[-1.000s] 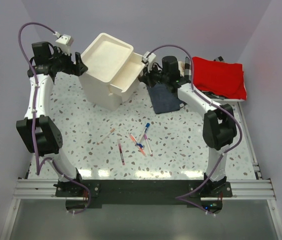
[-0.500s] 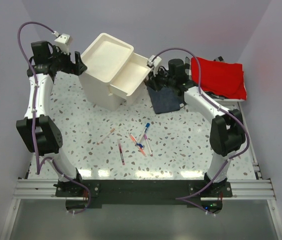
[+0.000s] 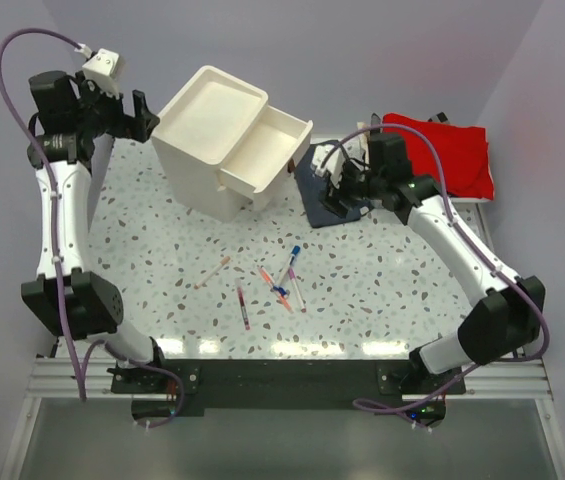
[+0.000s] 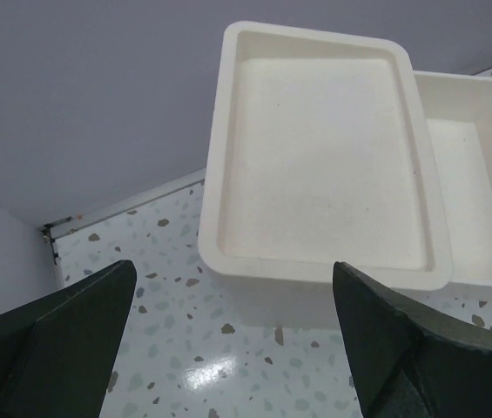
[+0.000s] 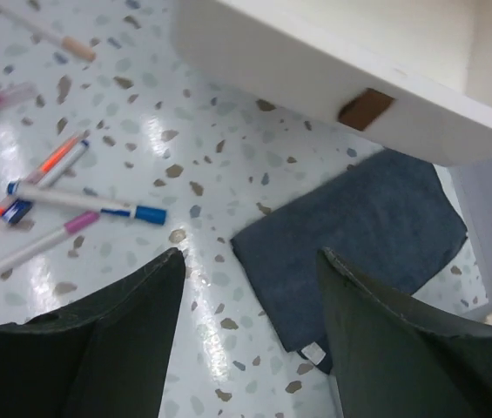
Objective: Sort the stationery into containers
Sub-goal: Open the drawer in the storage box, then pick up the pen from the center of the board, then place the pen in the drawer, then pick up the pen from the center of the board, then place the pen in the drawer, then pick up the pen from the center of the board, then place the pen in the drawer.
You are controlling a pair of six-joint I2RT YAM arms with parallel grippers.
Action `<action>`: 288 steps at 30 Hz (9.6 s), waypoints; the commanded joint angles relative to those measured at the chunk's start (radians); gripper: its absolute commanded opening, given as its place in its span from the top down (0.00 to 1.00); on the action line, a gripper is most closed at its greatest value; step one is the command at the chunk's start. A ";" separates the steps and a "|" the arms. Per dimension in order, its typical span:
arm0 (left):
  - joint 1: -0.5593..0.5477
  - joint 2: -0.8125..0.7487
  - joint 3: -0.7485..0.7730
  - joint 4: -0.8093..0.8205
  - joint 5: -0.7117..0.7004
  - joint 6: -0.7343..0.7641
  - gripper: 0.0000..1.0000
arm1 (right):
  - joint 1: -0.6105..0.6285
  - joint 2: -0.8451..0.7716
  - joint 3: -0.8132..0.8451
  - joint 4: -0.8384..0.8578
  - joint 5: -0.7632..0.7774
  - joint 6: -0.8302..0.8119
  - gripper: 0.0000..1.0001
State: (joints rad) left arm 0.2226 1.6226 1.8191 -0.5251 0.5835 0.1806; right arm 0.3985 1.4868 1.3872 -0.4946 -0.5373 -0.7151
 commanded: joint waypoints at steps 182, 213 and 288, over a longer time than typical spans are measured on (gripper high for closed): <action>0.050 -0.532 -0.779 0.255 -0.051 -0.099 0.00 | 0.324 0.395 0.523 0.111 0.520 -0.517 1.00; 0.066 -0.544 -0.707 0.255 -0.122 -0.136 0.00 | 0.345 0.109 0.173 -0.178 0.035 0.309 0.34; 0.061 -0.550 -0.731 0.316 -0.159 -0.089 0.00 | 0.364 -0.019 0.105 0.123 0.330 -0.798 1.00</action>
State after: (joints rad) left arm 0.2810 1.0836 1.0645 -0.2508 0.4084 0.0967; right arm 0.8207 1.3994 1.3819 -0.4232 -0.1986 -1.2381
